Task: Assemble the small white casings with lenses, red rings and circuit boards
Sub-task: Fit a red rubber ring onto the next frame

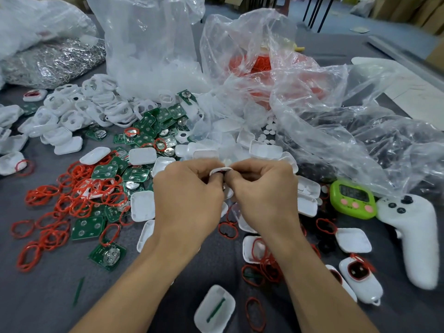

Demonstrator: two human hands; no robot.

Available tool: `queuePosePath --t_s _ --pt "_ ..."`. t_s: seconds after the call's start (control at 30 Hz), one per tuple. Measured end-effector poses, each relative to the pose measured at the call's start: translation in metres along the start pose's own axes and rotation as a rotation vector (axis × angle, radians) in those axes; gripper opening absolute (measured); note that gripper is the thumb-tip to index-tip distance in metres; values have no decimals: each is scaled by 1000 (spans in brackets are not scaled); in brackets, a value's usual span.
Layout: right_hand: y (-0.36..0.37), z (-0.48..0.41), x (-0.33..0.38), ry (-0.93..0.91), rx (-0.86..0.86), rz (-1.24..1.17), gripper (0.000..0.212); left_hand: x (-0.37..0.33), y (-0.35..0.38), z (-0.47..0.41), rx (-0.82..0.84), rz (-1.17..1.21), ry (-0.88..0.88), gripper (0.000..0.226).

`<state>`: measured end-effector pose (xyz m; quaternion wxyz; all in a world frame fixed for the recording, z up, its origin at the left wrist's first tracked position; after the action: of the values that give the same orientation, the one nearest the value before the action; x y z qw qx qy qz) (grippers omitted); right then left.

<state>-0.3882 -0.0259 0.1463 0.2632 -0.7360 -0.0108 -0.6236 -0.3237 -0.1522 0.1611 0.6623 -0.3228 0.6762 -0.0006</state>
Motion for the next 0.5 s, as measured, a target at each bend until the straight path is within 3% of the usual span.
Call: queuePosePath --t_s 0.1,0.3,0.4,0.5 --pt "-4 -3 -5 20 -26 -35 11 4 3 0 31 55 -5 45" --pt "-2 0 -12 36 -100 -48 6 9 9 -8 137 88 -24 31" --pt "5 -1 -10 22 -13 -113 10 9 2 -8 97 53 -13 28" --pt "4 -1 -7 -2 -30 -107 19 10 6 -5 96 56 5 24"
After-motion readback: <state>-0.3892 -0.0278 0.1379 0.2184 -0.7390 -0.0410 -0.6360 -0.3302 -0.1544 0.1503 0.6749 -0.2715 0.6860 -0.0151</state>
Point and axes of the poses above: each hand's wrist, its own z-axis away from the middle knuckle, its own y-axis out of the palm, x = y × z, the point moved 6 cm from there along -z, towards the middle knuckle, and after that the axes turned 13 degrees about x, right-handed, at the moved point
